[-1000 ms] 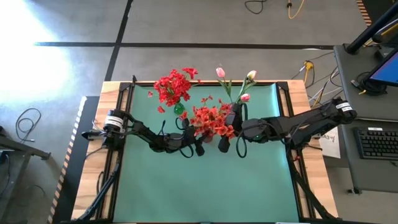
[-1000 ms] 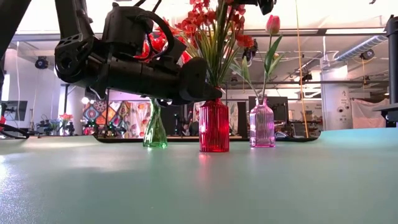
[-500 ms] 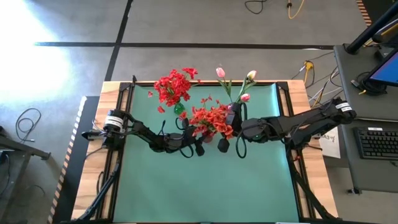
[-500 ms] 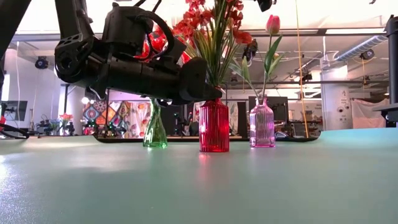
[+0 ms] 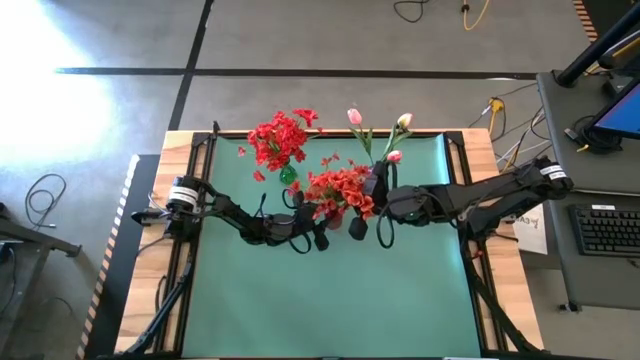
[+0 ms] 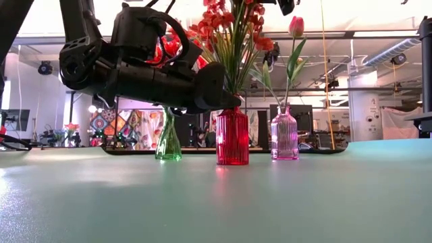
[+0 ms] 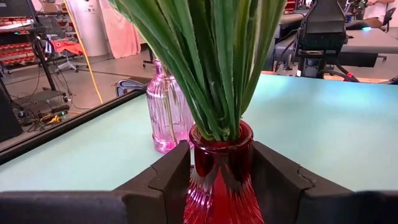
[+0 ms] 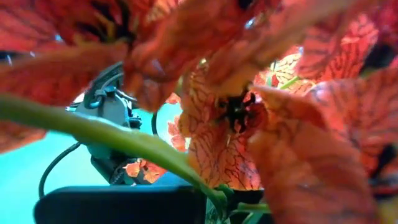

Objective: Sort flowers into vase by color
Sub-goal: Put the orange flowers into the red vase

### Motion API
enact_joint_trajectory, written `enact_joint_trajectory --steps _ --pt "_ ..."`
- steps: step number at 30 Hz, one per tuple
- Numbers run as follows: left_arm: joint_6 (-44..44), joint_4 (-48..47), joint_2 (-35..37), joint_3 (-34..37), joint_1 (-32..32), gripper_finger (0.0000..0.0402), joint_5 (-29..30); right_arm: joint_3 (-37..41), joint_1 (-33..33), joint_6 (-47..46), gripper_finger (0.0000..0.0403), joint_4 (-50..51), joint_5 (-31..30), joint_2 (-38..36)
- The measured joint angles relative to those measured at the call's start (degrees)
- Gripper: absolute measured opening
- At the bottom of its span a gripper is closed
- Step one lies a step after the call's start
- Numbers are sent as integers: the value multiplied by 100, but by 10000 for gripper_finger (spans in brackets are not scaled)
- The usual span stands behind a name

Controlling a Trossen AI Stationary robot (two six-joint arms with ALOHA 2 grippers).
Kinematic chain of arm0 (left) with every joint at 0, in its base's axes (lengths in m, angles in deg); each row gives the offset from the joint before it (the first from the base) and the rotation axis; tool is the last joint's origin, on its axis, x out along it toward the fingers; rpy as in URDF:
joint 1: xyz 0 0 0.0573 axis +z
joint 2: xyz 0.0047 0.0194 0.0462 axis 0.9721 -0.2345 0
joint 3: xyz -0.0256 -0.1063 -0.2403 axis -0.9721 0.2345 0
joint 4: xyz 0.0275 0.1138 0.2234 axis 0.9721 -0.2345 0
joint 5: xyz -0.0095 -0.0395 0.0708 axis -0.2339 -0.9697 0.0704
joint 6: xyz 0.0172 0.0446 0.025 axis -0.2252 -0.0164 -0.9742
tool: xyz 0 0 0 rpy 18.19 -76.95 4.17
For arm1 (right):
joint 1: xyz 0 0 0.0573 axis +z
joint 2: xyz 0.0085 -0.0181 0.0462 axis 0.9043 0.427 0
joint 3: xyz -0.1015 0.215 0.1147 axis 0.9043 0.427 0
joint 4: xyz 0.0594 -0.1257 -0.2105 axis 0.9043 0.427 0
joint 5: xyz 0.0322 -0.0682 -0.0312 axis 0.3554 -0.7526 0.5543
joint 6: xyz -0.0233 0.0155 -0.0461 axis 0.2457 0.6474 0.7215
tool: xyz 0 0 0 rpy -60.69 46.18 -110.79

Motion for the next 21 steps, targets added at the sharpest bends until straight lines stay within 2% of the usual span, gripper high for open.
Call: enact_joint_trajectory --steps 13,21 --pt "0 0 0 0 0 140 -4 5 -73 -4 22 15 18 1" --pt "1 -14 1 0 0 140 -4 -55 -73 39 22 -61 52 283"
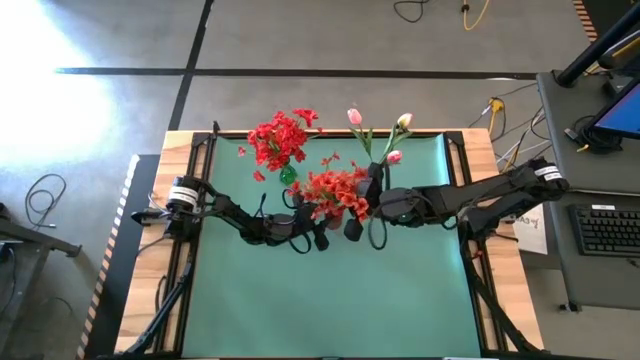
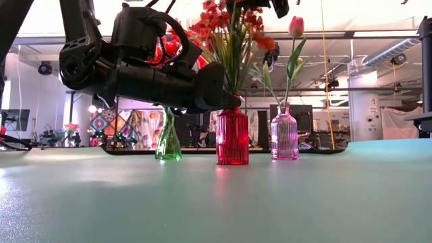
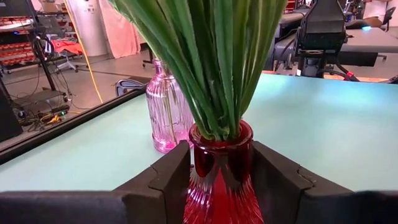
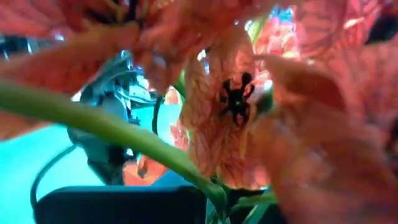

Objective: Sort flowers into vase by color
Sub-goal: Put the orange flowers into the red vase

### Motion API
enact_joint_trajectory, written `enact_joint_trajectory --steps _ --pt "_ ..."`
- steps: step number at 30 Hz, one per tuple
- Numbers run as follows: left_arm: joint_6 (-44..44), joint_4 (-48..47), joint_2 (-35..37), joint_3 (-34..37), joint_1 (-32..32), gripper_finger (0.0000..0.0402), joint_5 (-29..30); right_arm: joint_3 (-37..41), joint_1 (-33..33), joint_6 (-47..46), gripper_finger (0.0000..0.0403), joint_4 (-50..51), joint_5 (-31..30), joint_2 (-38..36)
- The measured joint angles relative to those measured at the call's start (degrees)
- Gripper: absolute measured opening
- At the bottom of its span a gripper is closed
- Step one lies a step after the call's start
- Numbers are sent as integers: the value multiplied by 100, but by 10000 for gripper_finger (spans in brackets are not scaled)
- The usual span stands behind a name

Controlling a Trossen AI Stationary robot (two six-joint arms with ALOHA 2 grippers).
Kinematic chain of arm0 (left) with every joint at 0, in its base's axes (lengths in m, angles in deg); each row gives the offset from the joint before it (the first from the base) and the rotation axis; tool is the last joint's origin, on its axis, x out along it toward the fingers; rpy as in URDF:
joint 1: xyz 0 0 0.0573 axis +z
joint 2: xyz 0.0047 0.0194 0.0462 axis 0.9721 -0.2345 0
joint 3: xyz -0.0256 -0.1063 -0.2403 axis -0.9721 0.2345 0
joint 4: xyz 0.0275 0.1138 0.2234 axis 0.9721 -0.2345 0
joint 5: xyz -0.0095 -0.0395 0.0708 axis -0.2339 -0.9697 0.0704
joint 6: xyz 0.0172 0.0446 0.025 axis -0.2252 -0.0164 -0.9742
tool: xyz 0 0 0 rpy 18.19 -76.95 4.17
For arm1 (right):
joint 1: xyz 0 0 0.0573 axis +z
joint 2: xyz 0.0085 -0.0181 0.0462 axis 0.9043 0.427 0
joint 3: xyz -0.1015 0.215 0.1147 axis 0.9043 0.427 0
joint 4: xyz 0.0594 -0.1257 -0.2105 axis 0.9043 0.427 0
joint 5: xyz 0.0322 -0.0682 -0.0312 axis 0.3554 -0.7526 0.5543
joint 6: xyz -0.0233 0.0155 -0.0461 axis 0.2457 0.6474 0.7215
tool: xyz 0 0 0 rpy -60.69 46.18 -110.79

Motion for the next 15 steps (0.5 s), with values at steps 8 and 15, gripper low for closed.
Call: enact_joint_trajectory --steps 8,15 --pt "1 -29 1 0 0 140 -2 18 -4 0 22 64 -9 25" --pt "1 -29 1 0 0 140 -2 48 -2 0 22 80 -7 36"
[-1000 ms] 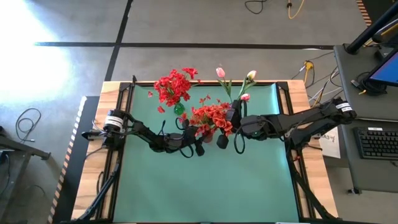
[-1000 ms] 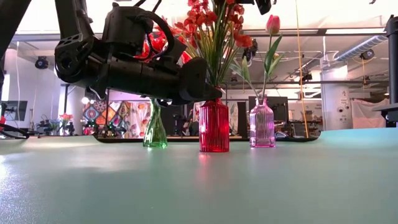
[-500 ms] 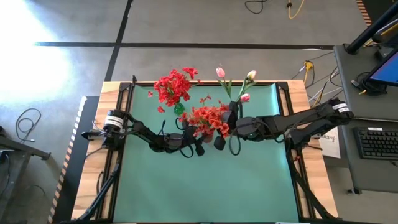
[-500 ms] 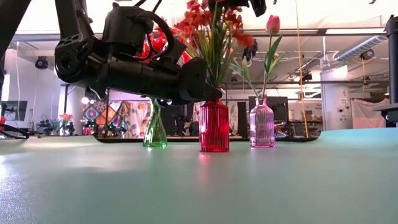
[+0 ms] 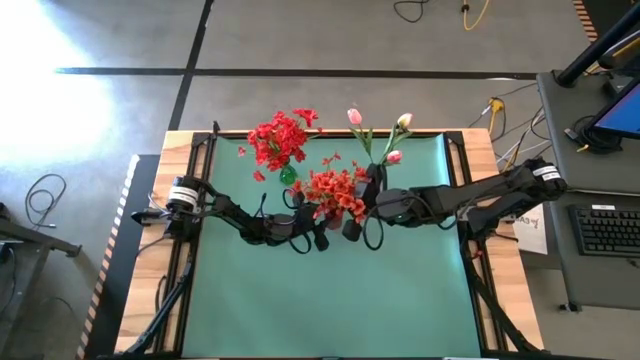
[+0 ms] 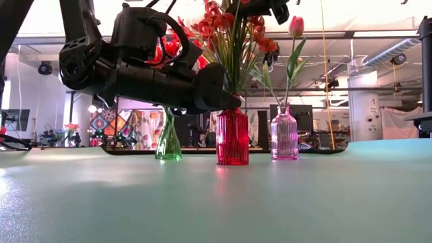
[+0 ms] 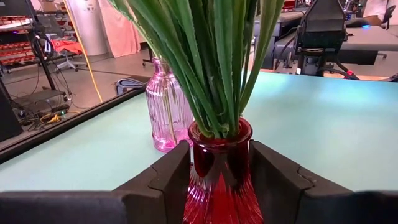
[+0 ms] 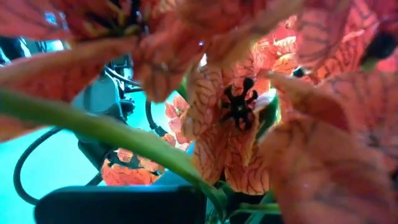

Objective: Sort flowers into vase by color
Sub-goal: Put the orange flowers into the red vase

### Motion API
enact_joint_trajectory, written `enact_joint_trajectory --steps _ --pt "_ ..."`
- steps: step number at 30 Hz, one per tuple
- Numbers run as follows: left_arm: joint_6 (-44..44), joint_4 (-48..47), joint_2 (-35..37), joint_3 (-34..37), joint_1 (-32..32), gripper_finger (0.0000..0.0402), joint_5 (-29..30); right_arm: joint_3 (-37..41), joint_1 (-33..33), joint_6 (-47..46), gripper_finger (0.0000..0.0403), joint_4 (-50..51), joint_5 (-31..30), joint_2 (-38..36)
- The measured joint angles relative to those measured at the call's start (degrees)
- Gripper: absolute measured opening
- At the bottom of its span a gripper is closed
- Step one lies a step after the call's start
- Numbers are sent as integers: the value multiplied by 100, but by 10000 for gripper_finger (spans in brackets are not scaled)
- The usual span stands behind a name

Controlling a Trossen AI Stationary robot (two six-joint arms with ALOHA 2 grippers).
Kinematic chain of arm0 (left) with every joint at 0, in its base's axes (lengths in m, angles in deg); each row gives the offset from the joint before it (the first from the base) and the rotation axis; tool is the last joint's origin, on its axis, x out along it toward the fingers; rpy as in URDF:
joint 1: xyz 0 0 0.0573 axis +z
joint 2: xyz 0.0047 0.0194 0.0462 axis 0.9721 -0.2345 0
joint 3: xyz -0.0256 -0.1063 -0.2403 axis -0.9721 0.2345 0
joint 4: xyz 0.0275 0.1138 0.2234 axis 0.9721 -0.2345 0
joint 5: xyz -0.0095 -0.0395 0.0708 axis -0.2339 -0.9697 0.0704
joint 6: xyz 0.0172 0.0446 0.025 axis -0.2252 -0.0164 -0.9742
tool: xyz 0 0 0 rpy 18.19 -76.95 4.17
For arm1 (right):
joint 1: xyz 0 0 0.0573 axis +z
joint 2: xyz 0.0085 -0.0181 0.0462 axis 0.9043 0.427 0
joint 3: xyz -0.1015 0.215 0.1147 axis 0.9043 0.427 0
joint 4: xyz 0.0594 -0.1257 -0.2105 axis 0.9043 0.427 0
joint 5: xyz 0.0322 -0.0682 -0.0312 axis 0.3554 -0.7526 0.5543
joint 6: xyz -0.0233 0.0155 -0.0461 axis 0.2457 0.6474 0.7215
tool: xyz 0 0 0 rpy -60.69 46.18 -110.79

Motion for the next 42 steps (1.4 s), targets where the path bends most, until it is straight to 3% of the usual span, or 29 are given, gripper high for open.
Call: enact_joint_trajectory --steps 22,35,42 --pt "0 -7 0 0 0 140 -2 126 2 66 26 9 -11 223" --pt "0 -15 0 0 0 140 -2 126 58 91 135 -8 -46 88" --pt "0 -17 0 0 0 140 -4 124 171 97 152 6 -46 -86"
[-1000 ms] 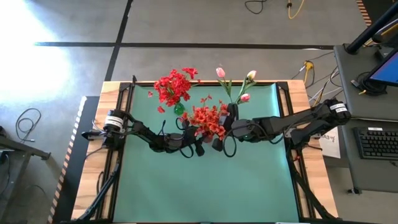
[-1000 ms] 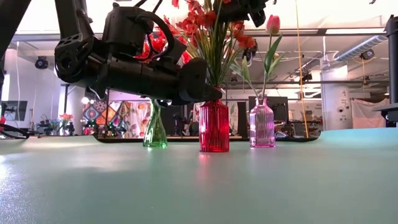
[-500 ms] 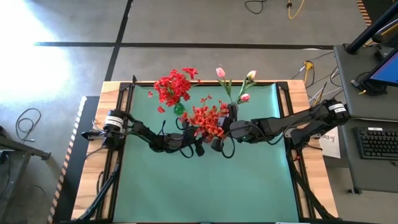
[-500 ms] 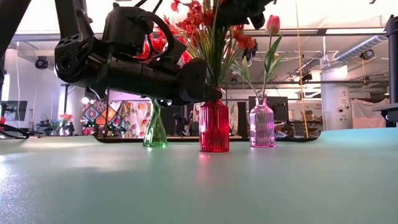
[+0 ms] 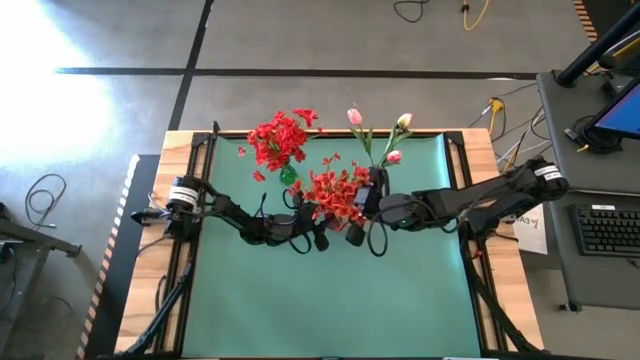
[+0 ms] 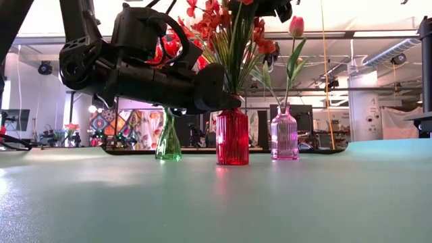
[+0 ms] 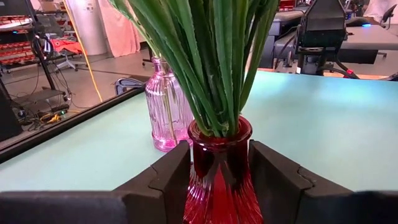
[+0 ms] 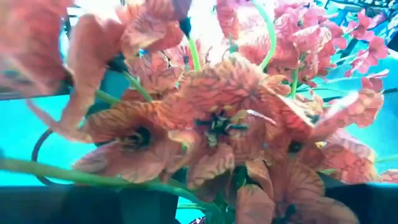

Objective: Sort flowers into vase by color
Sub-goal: Put the orange flowers into the red vase

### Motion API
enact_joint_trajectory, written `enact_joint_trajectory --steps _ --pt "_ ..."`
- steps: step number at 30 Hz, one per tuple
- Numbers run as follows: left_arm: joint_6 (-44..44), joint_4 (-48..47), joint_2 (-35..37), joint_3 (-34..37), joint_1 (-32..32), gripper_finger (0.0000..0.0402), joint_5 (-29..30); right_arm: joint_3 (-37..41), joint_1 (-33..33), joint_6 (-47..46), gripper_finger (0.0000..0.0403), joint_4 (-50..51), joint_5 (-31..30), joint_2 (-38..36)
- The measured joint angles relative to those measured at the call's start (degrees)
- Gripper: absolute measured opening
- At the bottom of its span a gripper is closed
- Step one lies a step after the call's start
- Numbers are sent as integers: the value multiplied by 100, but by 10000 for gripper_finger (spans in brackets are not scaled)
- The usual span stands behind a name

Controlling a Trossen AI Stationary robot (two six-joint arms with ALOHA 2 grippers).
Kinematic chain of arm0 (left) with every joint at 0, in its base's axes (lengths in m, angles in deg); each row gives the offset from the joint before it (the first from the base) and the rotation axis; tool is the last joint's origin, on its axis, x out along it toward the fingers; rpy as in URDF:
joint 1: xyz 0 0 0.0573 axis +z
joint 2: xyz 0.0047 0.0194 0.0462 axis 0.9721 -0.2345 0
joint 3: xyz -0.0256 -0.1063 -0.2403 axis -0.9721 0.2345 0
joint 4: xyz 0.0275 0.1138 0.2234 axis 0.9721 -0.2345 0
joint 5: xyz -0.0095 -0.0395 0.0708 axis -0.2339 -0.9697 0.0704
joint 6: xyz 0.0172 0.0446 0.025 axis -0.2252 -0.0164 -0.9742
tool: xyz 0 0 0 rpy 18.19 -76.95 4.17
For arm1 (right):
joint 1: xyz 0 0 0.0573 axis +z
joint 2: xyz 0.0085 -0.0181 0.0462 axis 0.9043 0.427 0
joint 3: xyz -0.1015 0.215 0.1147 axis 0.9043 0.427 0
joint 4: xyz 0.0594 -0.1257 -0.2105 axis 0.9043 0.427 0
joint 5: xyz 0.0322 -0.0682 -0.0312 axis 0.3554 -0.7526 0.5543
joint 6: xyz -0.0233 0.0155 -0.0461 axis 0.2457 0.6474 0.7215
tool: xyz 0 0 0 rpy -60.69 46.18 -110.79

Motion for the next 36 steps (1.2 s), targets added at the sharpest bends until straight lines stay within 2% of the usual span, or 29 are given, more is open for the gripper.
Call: enact_joint_trajectory --steps 5,14,18,36 --pt "0 0 0 0 0 140 2 0 34 7 134 17 0 -41" --pt "0 0 0 0 0 140 -1 0 19 85 55 -20 -2 -41" --pt "0 -1 0 0 0 140 -1 0 19 107 34 -20 -4 -39" --pt "0 -2 0 0 2 140 0 15 -118 104 29 -29 -2 173"
